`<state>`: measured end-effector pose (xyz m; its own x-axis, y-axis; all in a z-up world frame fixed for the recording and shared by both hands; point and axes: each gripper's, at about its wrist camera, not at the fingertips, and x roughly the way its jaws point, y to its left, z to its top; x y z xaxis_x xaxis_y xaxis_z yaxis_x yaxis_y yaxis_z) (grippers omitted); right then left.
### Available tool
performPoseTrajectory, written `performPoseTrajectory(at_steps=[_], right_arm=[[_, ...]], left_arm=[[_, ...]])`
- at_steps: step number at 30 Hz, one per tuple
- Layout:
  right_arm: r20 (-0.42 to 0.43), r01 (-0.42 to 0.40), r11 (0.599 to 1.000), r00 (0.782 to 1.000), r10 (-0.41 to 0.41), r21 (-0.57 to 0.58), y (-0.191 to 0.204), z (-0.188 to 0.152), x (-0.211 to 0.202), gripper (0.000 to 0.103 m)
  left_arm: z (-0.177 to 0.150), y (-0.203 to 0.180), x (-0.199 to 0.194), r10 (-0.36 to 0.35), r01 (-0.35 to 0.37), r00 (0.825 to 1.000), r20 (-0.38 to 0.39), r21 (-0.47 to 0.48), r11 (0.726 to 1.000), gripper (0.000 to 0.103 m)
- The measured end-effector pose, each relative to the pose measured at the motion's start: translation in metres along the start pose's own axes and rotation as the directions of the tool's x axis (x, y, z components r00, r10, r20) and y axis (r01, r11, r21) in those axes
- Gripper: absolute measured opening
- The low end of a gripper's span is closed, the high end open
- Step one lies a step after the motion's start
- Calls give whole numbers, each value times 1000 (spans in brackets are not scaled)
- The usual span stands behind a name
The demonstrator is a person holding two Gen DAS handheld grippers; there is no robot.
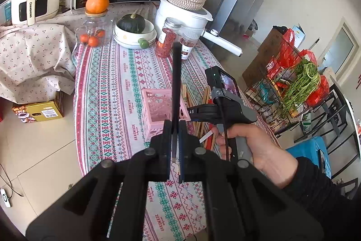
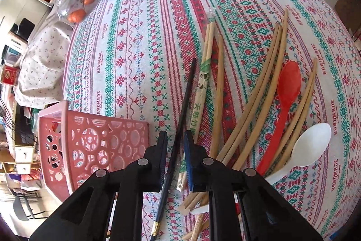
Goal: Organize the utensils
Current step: 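Carry the black stick with the left gripper and drop it into the pink basket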
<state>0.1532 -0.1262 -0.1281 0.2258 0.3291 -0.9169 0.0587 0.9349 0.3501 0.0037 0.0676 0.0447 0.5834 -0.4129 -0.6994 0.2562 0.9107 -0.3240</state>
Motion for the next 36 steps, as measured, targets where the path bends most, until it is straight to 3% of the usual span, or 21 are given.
performPoseTrajectory(at_steps=[6, 10, 12, 19, 23, 28, 36], right_arm=[[-6, 26, 1000, 1000, -26, 1, -3, 0, 9, 11], [26, 138, 981, 990, -135, -139, 14, -8, 11, 6], [16, 161, 975, 987, -161, -151, 14, -9, 11, 6], [12, 58, 993, 998, -57, -105, -12, -10, -3, 5], [104, 8, 989, 995, 8, -145, -12, -19, -38, 5], [245, -13, 971, 967, 73, -240, -3, -40, -84, 5], [410, -2, 942, 900, 148, -335, 4, -83, -144, 5]], left_arm=[[-1, 2, 1, 3, -3, 1000, -5, -5, 1000, 6], [-1, 5, 4, 9, -10, 1000, -11, -15, 1000, 6], [-1, 7, 5, 12, -13, 1000, -14, -21, 1000, 6], [0, 7, 2, 21, -21, 1000, 1, -18, 1000, 6], [3, 4, -5, 23, -22, 999, 34, -9, 1000, 6], [8, -1, -16, 9, -9, 997, 83, -2, 1000, 6], [14, -9, -36, -10, 10, 978, 206, -1, 1000, 6]])
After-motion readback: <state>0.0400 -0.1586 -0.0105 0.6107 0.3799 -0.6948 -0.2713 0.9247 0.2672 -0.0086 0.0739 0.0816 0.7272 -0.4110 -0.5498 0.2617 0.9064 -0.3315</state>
